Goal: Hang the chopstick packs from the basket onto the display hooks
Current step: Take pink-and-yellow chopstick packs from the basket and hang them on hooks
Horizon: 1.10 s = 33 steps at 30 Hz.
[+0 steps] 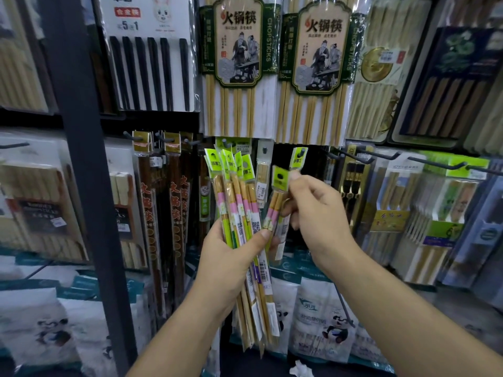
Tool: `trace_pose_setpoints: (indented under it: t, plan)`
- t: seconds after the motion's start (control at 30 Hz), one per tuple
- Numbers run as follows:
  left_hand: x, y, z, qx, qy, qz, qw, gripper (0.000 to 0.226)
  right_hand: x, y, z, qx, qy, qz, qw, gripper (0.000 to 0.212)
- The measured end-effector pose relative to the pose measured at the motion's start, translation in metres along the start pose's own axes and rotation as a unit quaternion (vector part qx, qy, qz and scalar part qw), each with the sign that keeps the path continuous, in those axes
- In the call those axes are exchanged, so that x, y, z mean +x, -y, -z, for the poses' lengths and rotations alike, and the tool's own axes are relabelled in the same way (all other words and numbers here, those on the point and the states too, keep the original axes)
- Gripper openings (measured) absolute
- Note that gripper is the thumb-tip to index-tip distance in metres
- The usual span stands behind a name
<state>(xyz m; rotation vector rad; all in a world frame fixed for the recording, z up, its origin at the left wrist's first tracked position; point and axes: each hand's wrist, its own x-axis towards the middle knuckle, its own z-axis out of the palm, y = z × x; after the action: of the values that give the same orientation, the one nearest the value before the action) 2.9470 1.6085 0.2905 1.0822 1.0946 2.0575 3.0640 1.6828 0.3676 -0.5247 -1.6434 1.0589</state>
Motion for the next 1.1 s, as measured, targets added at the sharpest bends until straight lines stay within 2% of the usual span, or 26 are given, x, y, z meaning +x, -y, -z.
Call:
trace_pose_setpoints:
  t: [0.07, 0.2, 0.43, 0.67, 0.87, 1.0, 1.1]
  plan:
    - [0.0, -0.001, 0.001, 0.011, -0.006, -0.002, 1.0, 0.032, -0.003, 0.002, 0.0, 0.03, 0.015, -0.005, 0.999, 0.041]
    - [-0.002, 0.0, 0.001, 0.016, -0.008, 0.006, 1.0, 0.031, -0.007, -0.001, 0.0, -0.04, 0.021, 0.035, 0.998, 0.019]
    - [-0.001, 0.0, 0.004, -0.005, -0.036, 0.031, 0.999, 0.03, 0.018, 0.005, 0.01, -0.024, -0.084, 0.009, 0.996, 0.029]
    - [-0.002, -0.001, 0.006, 0.005, -0.039, 0.031, 0.999, 0.031, 0.034, 0.009, 0.014, -0.059, -0.09, 0.015, 0.994, 0.034]
    - [-0.004, -0.004, 0.005, 0.025, -0.031, 0.028, 0.999, 0.047, 0.036, 0.002, 0.013, -0.055, -0.099, -0.01, 0.994, 0.035]
    - [-0.003, -0.004, 0.006, 0.056, -0.049, 0.025, 0.997, 0.057, 0.033, -0.003, 0.014, -0.05, -0.102, -0.028, 0.993, 0.027]
    - [-0.003, -0.005, 0.006, 0.059, -0.05, 0.019, 0.997, 0.055, 0.028, -0.003, 0.014, -0.074, -0.133, -0.013, 0.988, 0.016]
